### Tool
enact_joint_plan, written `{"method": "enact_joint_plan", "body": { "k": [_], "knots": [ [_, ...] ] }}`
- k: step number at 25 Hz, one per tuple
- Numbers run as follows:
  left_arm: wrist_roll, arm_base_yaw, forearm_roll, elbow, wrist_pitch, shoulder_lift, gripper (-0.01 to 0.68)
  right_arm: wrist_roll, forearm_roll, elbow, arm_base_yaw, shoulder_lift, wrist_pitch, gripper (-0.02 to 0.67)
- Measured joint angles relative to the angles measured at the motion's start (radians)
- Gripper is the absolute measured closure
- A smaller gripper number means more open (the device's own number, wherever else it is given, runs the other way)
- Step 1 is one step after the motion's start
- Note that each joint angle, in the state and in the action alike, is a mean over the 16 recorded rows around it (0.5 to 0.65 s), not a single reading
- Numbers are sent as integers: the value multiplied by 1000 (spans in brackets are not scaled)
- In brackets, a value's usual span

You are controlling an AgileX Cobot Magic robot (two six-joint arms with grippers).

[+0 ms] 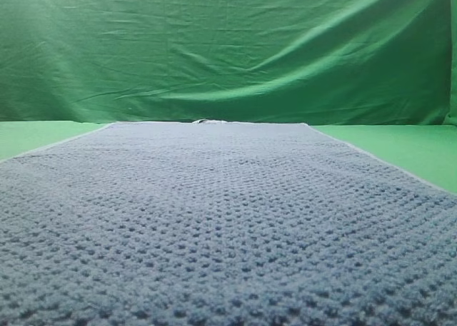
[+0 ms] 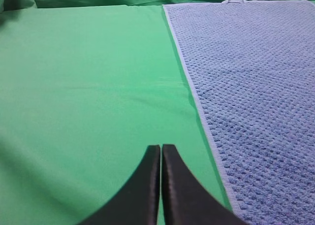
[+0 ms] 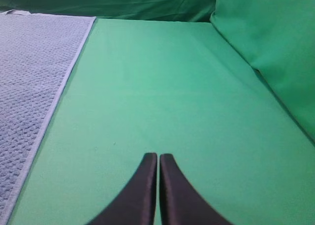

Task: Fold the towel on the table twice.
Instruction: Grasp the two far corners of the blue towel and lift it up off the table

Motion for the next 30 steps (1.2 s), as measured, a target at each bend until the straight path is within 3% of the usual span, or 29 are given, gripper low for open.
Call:
{"method": "enact_joint_plan", "body": {
  "k": [30],
  "knots": [
    [0, 0, -23, 0, -15, 0, 673, -1, 4, 0, 0, 0, -6, 649]
  ]
}}
